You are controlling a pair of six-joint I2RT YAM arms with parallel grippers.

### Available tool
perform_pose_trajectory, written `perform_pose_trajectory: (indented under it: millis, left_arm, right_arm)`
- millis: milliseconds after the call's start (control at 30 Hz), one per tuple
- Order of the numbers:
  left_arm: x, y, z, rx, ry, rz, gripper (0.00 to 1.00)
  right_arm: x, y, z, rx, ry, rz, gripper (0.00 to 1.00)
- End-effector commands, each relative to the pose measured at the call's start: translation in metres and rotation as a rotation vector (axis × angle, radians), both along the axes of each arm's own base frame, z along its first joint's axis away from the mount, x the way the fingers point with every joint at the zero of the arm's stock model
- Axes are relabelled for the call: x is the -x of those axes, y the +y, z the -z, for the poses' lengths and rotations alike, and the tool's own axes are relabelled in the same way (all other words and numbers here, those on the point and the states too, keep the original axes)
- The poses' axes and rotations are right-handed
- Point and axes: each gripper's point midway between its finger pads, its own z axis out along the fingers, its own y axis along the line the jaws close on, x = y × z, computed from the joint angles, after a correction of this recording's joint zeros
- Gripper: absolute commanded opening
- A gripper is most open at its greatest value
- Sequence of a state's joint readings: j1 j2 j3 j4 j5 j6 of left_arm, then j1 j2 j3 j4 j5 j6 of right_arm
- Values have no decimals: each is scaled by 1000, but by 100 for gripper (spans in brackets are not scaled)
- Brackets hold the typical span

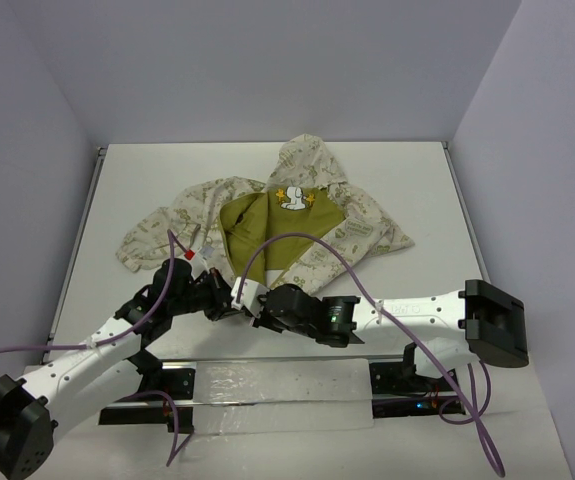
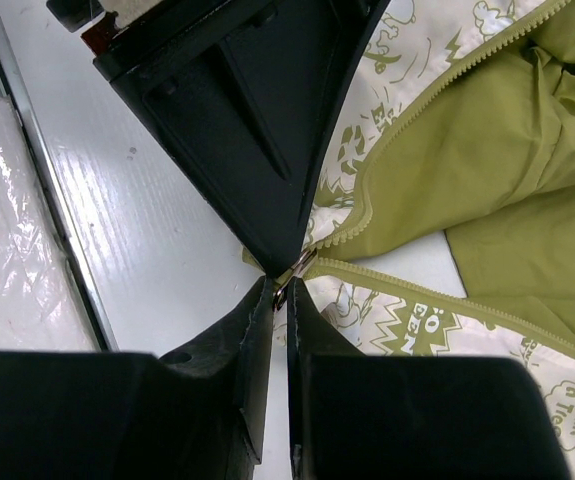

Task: Zip up the jacket

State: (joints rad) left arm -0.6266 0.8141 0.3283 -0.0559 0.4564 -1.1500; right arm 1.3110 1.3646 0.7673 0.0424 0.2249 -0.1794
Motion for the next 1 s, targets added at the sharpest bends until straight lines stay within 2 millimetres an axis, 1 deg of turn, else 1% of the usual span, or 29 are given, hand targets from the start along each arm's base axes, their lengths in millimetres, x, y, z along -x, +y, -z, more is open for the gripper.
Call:
perform_pose_trajectory:
  millis: [0,67,233,300,533,667,800,900,933,967]
  left_arm:
    - [0,-2,-13,4,-37,28,0]
    - [1,-1,-12,-3,-41,32,0]
    - [2,4,4,-66,-41,43,0]
    - [2,4,7,-72,-42,48,0]
    - [1,5,8,-85,-65,57,0]
    - [1,6,9,-98,-72,61,0]
    - [3,7,11,-99,-72,71,0]
    - [3,6,10,-96,-77,73,0]
    - [2,6,10,-97,-77,73,0]
    - [2,6,9,-95,-79,74,0]
  right_arm:
    - [-8,9,-40,-123,-43,33,6]
    - [-7,9,-40,-121,-39,28,6]
    - [-6,7,-37,-102,-12,11,8]
    - [-5,8,-34,-97,12,-2,10]
    - [2,16,-23,-72,63,-37,10]
    - [2,19,-23,-74,78,-41,15]
    - [-2,21,-23,-70,90,-39,24]
    - [-3,22,-22,-68,93,-36,25]
    - [-4,22,-22,-68,92,-34,22]
    - [-4,22,-22,-69,93,-32,12]
